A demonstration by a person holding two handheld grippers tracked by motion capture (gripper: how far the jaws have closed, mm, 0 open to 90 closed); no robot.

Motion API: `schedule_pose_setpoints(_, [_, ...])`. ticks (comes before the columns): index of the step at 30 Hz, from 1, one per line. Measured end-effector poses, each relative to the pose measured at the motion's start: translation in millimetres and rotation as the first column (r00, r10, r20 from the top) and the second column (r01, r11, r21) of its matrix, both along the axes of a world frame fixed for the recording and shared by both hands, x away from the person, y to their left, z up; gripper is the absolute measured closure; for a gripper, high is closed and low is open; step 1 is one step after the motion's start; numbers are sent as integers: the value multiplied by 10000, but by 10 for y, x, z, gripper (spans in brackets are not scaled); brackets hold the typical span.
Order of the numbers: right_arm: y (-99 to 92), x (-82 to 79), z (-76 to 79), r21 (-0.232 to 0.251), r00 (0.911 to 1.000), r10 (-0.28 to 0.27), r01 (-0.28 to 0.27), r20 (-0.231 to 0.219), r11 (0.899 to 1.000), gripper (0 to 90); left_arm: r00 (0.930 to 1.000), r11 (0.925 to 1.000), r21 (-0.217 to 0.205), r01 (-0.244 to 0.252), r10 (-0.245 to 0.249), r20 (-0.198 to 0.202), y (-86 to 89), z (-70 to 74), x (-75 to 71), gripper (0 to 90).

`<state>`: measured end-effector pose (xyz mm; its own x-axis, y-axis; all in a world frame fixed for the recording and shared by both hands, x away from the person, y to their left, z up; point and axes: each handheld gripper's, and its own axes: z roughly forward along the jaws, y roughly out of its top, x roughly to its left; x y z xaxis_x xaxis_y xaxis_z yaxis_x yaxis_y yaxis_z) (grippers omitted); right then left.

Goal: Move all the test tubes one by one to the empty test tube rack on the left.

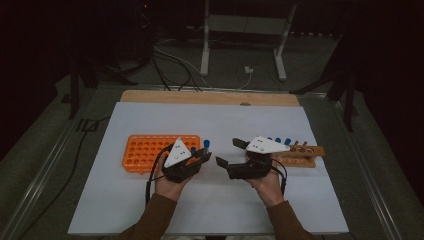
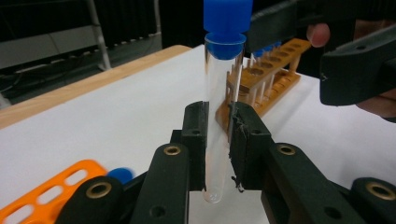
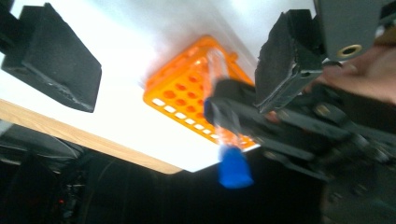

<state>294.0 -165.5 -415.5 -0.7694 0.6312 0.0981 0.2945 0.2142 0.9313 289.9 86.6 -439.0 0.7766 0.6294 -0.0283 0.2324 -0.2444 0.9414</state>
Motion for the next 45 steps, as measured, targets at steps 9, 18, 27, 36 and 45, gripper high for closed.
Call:
schedule_pose_setpoints(9, [-120,-5,-70,-494,9979,-654,652,-20,9966,30,9988,9987,-157,-484,486,103,235,13,-17,778])
schedule_pose_setpoints(18, [-208,-40,-101,-627,9963,-855,859,86,9943,22,9950,9951,8,-989,989,115,383,-65,-4,778])
schedule_pose_setpoints(27, [-287,-75,-121,-455,9951,-984,987,86,9941,21,9907,9907,194,-1349,1352,-152,445,-215,69,778])
schedule_pose_setpoints(36, [-363,-91,-115,-421,9931,-1163,1168,141,9923,22,9872,9860,629,-1547,1568,-304,408,-359,152,778])
schedule_pose_setpoints(45, [-374,-104,-107,-408,9938,-1101,1107,162,9930,22,9850,9821,993,-1598,1653,-496,384,-512,176,779])
